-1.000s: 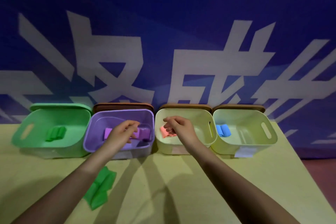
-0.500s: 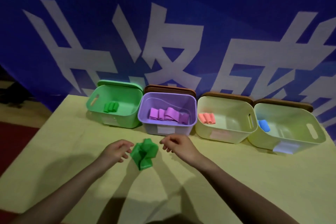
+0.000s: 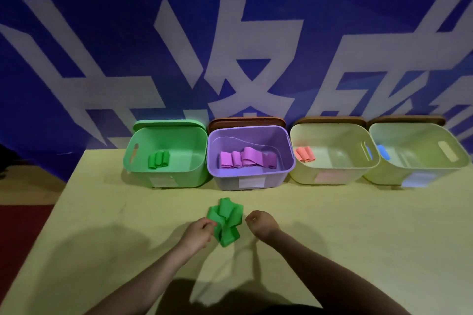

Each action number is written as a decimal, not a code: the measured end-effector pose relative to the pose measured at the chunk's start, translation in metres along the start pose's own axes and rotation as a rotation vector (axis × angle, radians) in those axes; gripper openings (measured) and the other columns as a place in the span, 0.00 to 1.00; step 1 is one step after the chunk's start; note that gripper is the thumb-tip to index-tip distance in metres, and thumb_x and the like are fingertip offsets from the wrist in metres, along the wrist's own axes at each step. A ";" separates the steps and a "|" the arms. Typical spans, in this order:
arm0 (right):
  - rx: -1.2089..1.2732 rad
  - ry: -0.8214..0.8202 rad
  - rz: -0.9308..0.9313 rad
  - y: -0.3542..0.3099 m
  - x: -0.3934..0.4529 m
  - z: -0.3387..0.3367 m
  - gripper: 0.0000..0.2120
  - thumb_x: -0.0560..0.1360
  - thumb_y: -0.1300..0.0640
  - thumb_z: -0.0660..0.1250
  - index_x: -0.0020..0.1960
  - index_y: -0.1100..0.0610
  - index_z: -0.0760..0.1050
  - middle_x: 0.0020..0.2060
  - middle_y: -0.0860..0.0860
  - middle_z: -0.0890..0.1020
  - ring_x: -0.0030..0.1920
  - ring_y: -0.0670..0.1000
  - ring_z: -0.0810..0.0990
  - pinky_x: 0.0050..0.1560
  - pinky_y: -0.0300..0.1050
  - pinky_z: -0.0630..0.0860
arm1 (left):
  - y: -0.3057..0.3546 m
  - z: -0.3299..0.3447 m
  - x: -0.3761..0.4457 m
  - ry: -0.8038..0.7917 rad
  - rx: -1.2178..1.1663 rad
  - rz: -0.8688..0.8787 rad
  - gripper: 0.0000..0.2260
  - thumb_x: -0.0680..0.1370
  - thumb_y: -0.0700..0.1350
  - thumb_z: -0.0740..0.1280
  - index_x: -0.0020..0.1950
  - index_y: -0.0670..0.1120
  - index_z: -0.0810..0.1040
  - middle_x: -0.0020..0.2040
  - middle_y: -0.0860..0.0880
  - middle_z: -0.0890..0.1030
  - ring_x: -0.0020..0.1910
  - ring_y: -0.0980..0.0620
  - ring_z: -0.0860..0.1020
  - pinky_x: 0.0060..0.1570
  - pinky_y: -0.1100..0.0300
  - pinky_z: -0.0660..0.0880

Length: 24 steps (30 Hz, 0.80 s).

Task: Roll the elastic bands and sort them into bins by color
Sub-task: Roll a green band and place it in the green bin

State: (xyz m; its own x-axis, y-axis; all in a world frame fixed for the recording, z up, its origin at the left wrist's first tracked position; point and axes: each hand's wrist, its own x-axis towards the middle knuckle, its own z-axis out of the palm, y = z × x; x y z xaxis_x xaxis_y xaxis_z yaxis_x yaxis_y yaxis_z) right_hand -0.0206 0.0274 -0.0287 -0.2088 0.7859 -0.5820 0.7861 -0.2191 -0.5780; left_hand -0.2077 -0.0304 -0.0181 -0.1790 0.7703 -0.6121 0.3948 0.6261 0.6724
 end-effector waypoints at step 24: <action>0.888 0.171 0.149 0.012 0.015 -0.021 0.04 0.79 0.64 0.62 0.47 0.61 0.76 0.45 0.58 0.80 0.46 0.56 0.80 0.38 0.42 0.78 | -0.010 0.000 0.044 0.274 -0.343 0.057 0.08 0.81 0.38 0.59 0.45 0.48 0.72 0.42 0.48 0.75 0.41 0.49 0.75 0.39 0.54 0.74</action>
State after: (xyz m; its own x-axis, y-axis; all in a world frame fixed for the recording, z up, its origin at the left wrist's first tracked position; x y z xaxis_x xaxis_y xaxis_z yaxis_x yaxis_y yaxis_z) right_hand -0.0016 0.0488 -0.0323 0.0037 0.7733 -0.6340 0.0475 -0.6334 -0.7723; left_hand -0.2196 -0.0027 -0.0523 -0.4164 0.7794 -0.4681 0.0974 0.5502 0.8293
